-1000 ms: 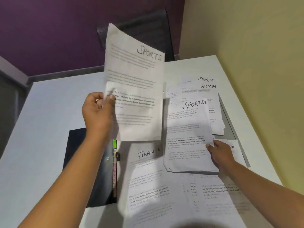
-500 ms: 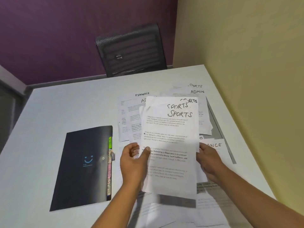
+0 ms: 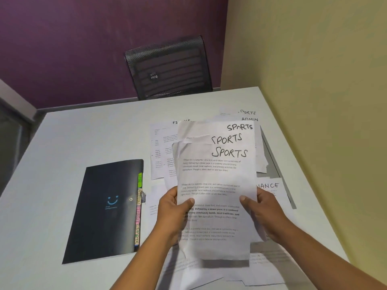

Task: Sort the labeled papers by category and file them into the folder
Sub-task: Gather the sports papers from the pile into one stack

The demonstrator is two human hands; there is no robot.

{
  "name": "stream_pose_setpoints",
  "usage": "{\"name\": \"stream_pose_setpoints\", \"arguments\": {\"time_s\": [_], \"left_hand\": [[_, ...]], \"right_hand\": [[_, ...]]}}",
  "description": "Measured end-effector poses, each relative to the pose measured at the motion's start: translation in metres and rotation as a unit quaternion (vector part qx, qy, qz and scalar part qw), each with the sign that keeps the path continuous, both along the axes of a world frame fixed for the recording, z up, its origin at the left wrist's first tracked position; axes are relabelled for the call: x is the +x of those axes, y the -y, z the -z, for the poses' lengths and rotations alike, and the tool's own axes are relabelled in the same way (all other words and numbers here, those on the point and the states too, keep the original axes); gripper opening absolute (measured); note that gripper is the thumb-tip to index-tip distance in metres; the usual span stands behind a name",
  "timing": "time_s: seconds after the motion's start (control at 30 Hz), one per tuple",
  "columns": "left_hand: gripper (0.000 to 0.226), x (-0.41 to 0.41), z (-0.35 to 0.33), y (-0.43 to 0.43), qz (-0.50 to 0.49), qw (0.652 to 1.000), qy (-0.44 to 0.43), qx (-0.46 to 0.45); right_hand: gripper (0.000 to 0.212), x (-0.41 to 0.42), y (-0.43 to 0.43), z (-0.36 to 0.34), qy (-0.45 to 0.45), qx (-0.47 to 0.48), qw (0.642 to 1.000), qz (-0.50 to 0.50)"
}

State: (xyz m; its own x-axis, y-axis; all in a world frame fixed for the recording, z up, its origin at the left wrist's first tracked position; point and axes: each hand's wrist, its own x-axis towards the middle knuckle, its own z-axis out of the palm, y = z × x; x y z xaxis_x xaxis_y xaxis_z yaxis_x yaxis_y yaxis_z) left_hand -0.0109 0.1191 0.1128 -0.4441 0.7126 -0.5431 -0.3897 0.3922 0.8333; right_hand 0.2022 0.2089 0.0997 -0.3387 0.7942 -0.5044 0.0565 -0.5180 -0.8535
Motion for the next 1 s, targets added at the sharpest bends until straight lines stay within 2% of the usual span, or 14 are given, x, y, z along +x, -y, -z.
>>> {"name": "stream_pose_setpoints", "arguments": {"time_s": [0.23, 0.43, 0.5, 0.57, 0.6, 0.63, 0.7, 0.73, 0.93, 1.0], "left_hand": [[0.015, 0.002, -0.004, 0.004, 0.006, 0.999, -0.015, 0.045], [0.022, -0.001, -0.011, 0.003, 0.03, 0.989, -0.112, 0.094], [0.024, -0.001, -0.015, 0.002, 0.04, 0.982, -0.144, 0.118], [0.018, 0.0, -0.017, 0.0, 0.044, 0.975, -0.174, 0.134], [0.018, 0.0, -0.02, -0.001, 0.045, 0.972, -0.187, 0.136], [0.025, 0.0, -0.02, -0.002, 0.049, 0.969, -0.203, 0.134], [0.035, -0.001, -0.019, -0.003, 0.069, 0.962, -0.229, 0.135], [0.034, -0.001, -0.019, -0.004, 0.077, 0.959, -0.234, 0.141], [0.027, 0.0, -0.004, -0.009, 0.128, 0.954, -0.241, 0.125], [0.012, -0.001, -0.005, -0.01, 0.126, 0.952, -0.257, 0.109]], "right_hand": [[0.018, 0.003, 0.001, -0.002, 0.136, 0.085, 0.985, -0.055], [0.017, 0.004, 0.001, -0.014, 0.125, 0.142, 0.982, -0.025], [0.033, 0.005, -0.001, -0.015, 0.131, 0.153, 0.979, -0.009], [0.074, 0.006, -0.002, -0.016, 0.139, 0.143, 0.98, -0.012], [0.083, 0.007, -0.002, -0.019, 0.141, 0.134, 0.981, -0.017], [0.076, 0.008, -0.003, -0.019, 0.127, 0.131, 0.983, -0.022], [0.032, 0.006, -0.004, -0.022, 0.097, 0.136, 0.985, -0.037], [0.02, 0.004, -0.002, -0.027, 0.088, 0.148, 0.984, -0.045], [0.029, -0.002, -0.001, -0.019, 0.093, 0.158, 0.98, -0.072], [0.027, -0.003, -0.001, -0.019, 0.108, 0.161, 0.979, -0.059]]}}
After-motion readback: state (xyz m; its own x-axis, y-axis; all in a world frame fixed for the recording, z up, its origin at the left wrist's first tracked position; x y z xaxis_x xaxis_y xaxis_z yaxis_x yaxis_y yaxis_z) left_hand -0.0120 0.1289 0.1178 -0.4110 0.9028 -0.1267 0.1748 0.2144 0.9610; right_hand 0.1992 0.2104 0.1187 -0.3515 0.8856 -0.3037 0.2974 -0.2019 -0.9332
